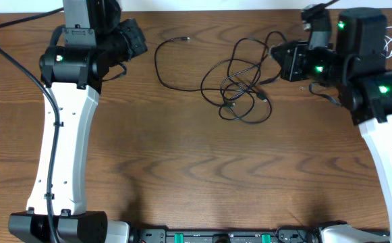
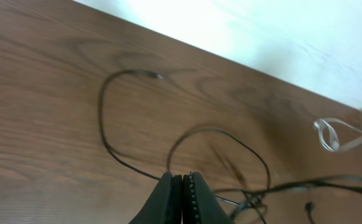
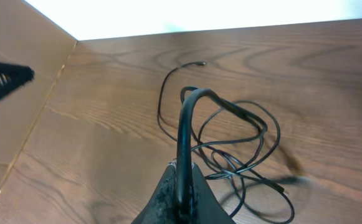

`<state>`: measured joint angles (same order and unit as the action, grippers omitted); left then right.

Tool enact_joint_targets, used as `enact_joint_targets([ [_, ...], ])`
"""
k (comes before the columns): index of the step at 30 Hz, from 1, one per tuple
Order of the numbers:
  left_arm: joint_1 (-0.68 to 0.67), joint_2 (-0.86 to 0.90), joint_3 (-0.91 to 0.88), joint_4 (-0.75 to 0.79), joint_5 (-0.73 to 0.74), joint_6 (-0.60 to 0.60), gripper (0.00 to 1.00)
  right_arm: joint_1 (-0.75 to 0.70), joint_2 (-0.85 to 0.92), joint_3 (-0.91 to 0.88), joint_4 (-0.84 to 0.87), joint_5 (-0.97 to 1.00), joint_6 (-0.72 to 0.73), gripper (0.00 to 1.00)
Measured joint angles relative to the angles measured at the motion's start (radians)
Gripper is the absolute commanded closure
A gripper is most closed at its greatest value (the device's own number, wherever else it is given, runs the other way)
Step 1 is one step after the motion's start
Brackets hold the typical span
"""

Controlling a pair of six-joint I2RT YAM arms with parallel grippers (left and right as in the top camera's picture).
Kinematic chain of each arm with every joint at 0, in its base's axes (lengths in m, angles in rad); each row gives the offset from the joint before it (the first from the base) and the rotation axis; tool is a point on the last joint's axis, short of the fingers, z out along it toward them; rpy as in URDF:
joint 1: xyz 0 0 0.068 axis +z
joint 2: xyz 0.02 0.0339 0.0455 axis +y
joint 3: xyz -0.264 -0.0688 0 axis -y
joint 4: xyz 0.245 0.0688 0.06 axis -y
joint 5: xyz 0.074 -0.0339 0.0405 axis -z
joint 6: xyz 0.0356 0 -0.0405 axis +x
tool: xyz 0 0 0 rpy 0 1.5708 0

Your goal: Untangle cables

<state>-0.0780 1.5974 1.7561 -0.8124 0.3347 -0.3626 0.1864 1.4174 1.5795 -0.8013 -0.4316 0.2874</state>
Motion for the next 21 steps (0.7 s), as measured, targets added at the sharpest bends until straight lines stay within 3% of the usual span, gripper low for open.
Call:
enact_joint_targets([
  [5, -0.03, 0.019, 0.0, -0.008, 0.052, 0.024, 0.91, 0.0, 0.025, -0.003, 0.064, -0.086, 0.034, 0.99],
  [9, -0.041, 0.047, 0.0, -0.011, 0.087, 0.035, 0.83, 0.0, 0.032, 0.023, 0.079, -0.166, 0.055, 0.99],
  [11, -0.041, 0.053, 0.0, -0.012, 0.106, 0.049, 0.73, 0.0, 0.031, 0.064, 0.071, -0.172, 0.065, 0.99],
  [12, -0.041, 0.055, 0.0, -0.014, 0.134, 0.071, 0.6, 0.0, 0.023, 0.114, 0.064, -0.165, 0.07, 0.99],
  [14, -0.041, 0.055, 0.0, -0.014, 0.166, 0.098, 0.5, 0.0, 0.013, 0.131, 0.042, -0.134, 0.077, 0.99],
  [17, -0.051, 0.058, 0.0, -0.014, 0.219, 0.155, 0.38, 0.0, 0.0, 0.137, -0.004, -0.087, 0.092, 0.99],
  [21, -0.093, 0.086, 0.0, -0.009, 0.26, 0.203, 0.3, 0.0, 0.008, 0.137, -0.047, -0.06, 0.1, 0.99],
])
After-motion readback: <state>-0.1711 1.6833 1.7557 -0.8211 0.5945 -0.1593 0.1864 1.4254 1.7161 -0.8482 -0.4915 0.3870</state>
